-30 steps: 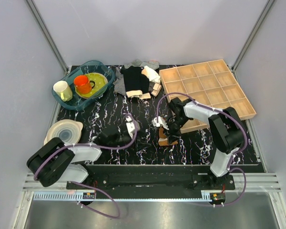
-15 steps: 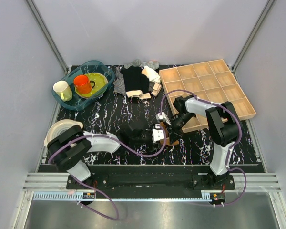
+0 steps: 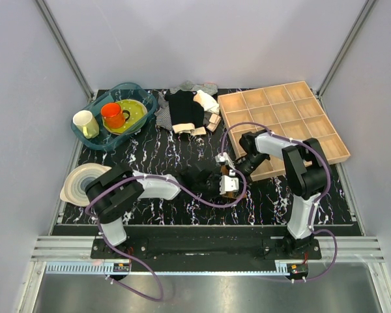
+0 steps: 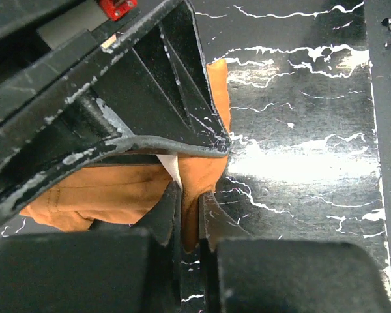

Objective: Roll the underwear
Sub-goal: Roll the underwear to the center of the board.

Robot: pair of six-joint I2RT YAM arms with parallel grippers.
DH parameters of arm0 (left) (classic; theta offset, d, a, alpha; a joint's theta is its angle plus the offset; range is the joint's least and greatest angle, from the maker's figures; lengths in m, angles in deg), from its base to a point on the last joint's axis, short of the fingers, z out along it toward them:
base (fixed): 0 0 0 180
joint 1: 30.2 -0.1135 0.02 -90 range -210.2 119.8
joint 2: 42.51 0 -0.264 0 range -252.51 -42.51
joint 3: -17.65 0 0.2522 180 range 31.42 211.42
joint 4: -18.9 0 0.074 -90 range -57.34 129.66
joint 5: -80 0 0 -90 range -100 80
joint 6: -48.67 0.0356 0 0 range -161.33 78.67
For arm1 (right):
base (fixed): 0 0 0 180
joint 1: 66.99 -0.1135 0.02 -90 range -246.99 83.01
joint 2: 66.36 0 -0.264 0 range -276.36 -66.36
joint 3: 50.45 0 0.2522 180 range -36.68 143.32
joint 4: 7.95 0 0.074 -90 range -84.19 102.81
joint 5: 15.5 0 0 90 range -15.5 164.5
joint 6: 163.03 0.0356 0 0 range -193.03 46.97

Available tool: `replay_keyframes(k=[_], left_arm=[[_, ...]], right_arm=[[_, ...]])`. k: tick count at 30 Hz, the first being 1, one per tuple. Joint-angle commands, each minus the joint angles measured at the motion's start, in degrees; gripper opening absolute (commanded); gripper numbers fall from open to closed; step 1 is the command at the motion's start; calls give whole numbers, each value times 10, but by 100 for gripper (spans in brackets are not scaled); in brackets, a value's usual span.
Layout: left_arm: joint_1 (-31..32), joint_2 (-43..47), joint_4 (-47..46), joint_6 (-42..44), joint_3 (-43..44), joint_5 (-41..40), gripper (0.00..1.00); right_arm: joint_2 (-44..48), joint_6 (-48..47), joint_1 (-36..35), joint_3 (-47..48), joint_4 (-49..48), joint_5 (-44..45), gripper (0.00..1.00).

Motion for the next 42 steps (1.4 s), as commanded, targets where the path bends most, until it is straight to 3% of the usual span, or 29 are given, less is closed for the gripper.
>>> replay_keyframes(k=[1,8,16,24,27,31,42], left_arm=[[3,-20,41,3,32,25,0],[-33,-27,41,-41,19,79,0],[-71,-76,127,-83,105,162,0],[-115,-189,282,-148,246,281,0],[-134,-228,315,-177,286,307,0],[-148,-267,370,-200,324,316,0],[-158,-314,423,-234,386,313,0]], right_arm=[[30,26,7,8,-17,-22,48],[120,37,86,15,-17,-41,67],[176,40,158,-3,-23,-45,65],[346,-115,167,-117,-19,-70,69],[385,-169,145,-163,-50,-47,75],[416,-145,56,-229,-154,38,79],[360,-142,-49,-299,-343,183,78]])
